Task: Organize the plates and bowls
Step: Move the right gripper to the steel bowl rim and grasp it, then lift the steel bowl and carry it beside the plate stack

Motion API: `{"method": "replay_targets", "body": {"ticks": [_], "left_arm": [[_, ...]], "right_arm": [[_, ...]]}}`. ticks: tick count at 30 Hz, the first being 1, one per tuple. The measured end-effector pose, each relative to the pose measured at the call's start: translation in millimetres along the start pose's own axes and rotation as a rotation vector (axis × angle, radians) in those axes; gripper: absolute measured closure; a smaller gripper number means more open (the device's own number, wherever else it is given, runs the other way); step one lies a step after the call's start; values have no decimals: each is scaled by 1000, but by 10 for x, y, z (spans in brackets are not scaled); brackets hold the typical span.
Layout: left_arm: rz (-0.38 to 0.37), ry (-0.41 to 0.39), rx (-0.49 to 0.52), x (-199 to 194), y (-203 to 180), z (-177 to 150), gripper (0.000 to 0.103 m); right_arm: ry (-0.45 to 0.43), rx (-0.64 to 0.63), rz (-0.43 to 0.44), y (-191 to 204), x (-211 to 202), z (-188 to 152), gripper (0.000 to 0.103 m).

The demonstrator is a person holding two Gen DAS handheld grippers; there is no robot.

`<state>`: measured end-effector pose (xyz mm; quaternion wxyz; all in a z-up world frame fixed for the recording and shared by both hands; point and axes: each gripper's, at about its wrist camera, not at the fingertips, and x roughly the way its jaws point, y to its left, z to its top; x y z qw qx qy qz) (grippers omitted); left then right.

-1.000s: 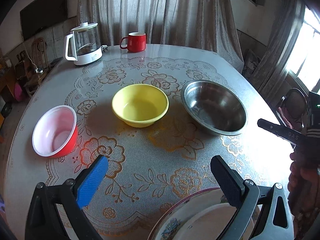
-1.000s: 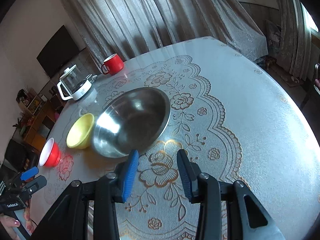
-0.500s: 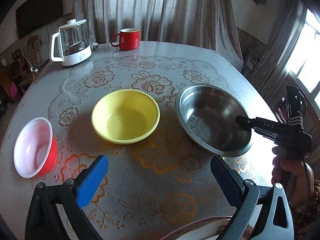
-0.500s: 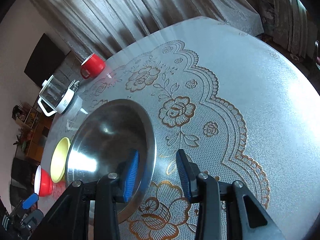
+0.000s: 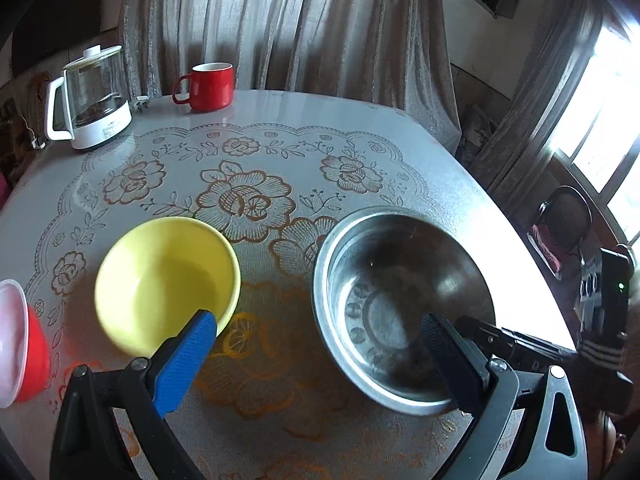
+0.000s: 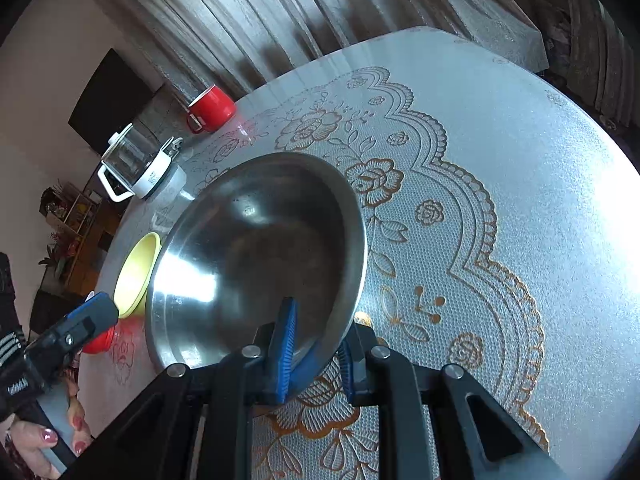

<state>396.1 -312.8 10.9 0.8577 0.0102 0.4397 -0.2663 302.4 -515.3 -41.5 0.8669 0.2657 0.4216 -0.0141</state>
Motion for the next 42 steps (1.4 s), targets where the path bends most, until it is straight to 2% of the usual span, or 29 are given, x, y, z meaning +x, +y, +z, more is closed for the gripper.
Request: {"method": "replay_targets", "body": {"ticks": [3,8,11,13,16,21,30,38,42], "left_arm": [[-15,19,15,137,-71,40,3],[-34,75,57,375,-180,20,19],[-35,107,84,464,-232,-30,39],[-18,129,119,508,-279,-70,67],[-19,153,151,525,-314,-138,84],[-34,166,179,461,-324,-246,88],[-54,149,179,105,-268,-501,88],[-69,80,124,-404,-27,-697,88],[-63,16,94,-759,133,-809,88]], "right_arm": [[-5,-12,13,-28,-48,-65,85],[-6,-23,35,-91,-105,-156,85],[-8,-20,36,-120,-116,-195,85],[-11,-15,41,-135,-125,-212,85],[-21,-1,53,-135,-149,-216,85],[-24,-4,26,-96,-189,-245,85],[-22,49,55,-70,-363,-499,85],[-54,-6,63,275,-600,-727,85],[-81,-59,68,568,-739,-815,85]]}}
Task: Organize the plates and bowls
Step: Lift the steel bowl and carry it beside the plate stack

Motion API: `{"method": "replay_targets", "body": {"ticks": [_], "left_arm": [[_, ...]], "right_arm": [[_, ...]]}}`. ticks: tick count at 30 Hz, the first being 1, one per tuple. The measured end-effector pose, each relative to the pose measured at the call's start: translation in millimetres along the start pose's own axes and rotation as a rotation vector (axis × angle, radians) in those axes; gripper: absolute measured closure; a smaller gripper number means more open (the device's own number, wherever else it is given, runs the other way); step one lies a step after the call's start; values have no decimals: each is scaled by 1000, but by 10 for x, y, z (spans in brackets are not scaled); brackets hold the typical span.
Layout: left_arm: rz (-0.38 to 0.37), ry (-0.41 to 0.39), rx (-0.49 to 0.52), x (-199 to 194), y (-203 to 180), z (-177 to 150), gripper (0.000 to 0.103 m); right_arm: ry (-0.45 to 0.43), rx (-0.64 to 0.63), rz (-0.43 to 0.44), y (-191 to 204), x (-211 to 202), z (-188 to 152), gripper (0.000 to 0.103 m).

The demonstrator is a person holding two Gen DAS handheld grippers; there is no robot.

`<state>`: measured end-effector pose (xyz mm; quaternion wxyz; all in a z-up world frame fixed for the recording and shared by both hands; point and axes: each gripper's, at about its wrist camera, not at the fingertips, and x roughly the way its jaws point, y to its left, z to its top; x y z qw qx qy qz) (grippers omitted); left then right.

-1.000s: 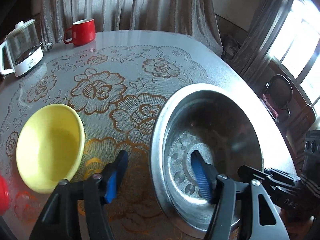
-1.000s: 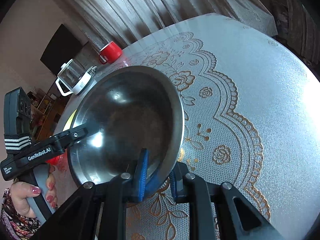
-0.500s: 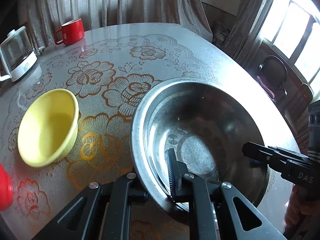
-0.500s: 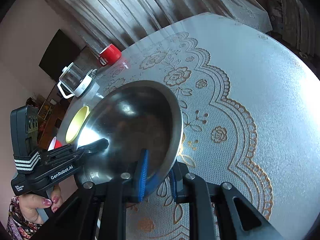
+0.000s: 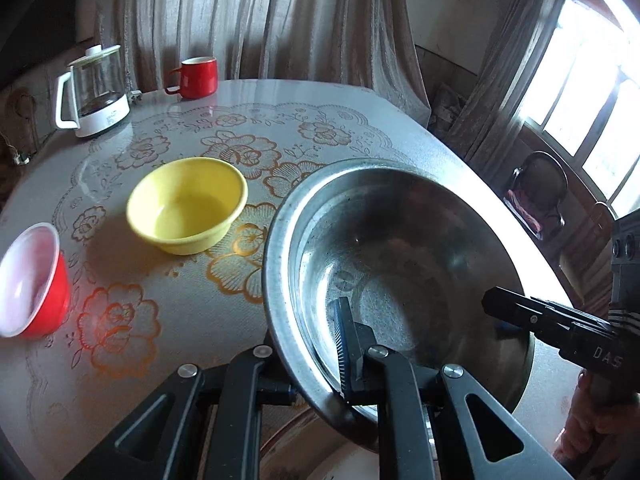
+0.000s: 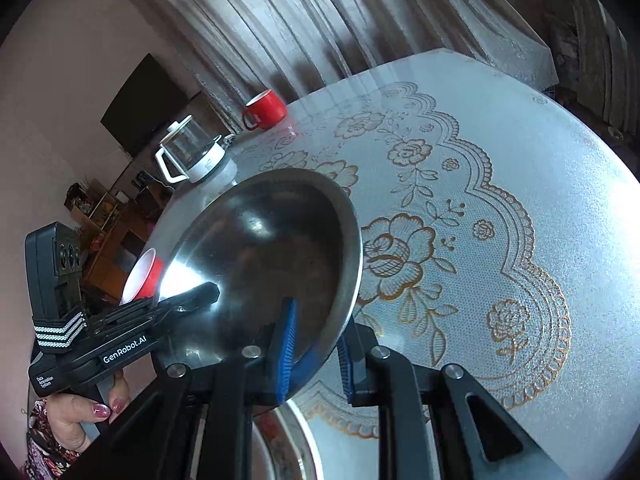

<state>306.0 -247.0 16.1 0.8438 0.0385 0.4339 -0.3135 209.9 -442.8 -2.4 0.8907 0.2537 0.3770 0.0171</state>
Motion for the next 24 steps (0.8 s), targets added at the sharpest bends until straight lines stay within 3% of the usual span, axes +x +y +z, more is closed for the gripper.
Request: {"method": "replay_targets", "body": {"ticks": [12,24], "left_arm": [[42,-135,-92,-987,423,-456,89],[139,-167,-206,-1573,965,-1124,88]], "right_arm": [[-42,-121,73,884,-296,-279,85],[22,-198,172,1527,-182,-736,85]]}}
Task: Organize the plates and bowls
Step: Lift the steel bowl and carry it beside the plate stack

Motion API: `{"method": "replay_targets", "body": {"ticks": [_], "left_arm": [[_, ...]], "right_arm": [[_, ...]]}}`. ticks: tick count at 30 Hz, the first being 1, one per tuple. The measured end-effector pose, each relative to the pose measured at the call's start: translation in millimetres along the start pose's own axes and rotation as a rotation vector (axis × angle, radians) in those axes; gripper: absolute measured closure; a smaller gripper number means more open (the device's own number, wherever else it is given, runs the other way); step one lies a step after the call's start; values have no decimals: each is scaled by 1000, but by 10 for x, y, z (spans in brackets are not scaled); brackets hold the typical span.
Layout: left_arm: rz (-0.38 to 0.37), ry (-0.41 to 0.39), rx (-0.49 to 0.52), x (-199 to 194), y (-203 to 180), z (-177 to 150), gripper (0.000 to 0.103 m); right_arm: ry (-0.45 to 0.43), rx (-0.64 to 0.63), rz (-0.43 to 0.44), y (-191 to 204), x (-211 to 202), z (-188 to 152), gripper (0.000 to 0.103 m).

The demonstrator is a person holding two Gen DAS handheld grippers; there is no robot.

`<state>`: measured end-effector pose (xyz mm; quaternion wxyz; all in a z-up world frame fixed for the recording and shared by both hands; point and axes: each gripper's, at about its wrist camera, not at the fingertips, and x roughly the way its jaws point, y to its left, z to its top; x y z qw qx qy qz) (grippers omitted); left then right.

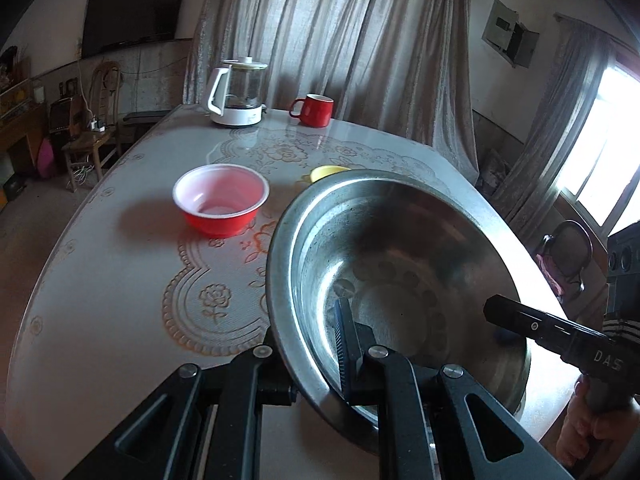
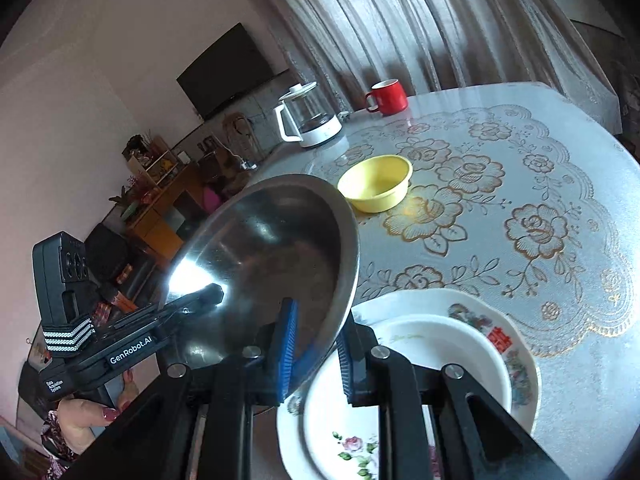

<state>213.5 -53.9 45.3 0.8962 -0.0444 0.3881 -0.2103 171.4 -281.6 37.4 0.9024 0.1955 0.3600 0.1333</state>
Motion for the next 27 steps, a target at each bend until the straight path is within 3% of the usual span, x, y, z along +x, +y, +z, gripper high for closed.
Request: {"method": "replay_targets", "body": {"ticks": [16,27], "left_arm": [[112,29,-127,-220,894,-579,88],[104,85,-150,30,1001,-770,88]], "right_arm": [[156,-48,83,678,704,-525,84],[216,-31,39,685,874,-710,83]]}}
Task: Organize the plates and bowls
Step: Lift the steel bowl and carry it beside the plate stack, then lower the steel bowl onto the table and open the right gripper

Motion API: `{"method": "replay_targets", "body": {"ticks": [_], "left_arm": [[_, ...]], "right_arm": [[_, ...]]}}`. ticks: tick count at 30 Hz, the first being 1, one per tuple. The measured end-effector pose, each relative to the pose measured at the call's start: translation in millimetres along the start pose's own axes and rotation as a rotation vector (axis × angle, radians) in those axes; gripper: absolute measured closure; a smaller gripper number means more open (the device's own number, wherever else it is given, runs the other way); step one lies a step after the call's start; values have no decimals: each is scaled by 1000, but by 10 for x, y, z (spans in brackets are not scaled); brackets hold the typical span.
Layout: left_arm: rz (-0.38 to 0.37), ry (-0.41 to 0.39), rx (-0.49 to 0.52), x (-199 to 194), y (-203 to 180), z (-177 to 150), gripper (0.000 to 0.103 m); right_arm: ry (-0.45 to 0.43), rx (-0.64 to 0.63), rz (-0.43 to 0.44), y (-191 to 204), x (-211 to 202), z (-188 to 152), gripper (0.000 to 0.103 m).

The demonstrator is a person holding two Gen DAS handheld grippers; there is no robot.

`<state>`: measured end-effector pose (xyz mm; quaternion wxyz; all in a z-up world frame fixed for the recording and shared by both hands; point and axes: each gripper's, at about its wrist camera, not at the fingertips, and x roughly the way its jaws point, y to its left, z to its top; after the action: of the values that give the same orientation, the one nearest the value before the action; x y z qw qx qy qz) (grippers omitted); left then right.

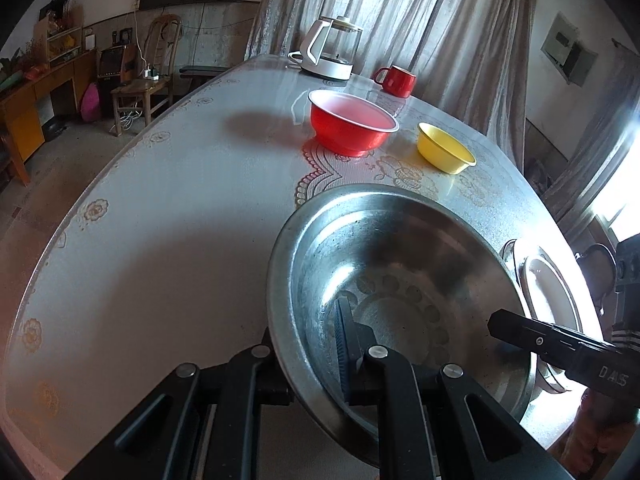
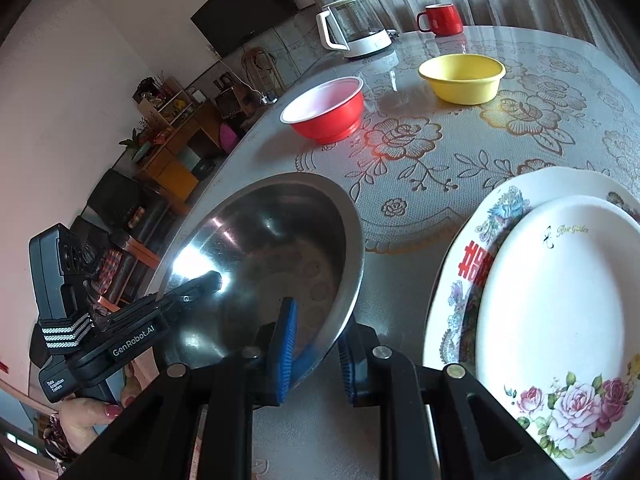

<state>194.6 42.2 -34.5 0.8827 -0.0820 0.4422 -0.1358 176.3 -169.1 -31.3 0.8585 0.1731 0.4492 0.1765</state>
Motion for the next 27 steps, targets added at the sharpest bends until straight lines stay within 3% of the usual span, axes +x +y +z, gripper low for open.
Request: {"method": "replay_targets", "body": {"ticks": [12,20,26,27], "left_arm": [[2,1,27,68,-108,-34,88],[-4,-11,15,39,-88,-63,88],[2,-16,-1,4,-52,-74,82],[2,-17,-5,-5,-42,-78,77]], "right_arm": [[-5,18,-20,-67,-14,-88,83],[-5,2,-47,1,-99,-128,78],[-42,-13,-78,4,-261,-138,73],[-49,-16,-86,-2,-283,-137,73]]}}
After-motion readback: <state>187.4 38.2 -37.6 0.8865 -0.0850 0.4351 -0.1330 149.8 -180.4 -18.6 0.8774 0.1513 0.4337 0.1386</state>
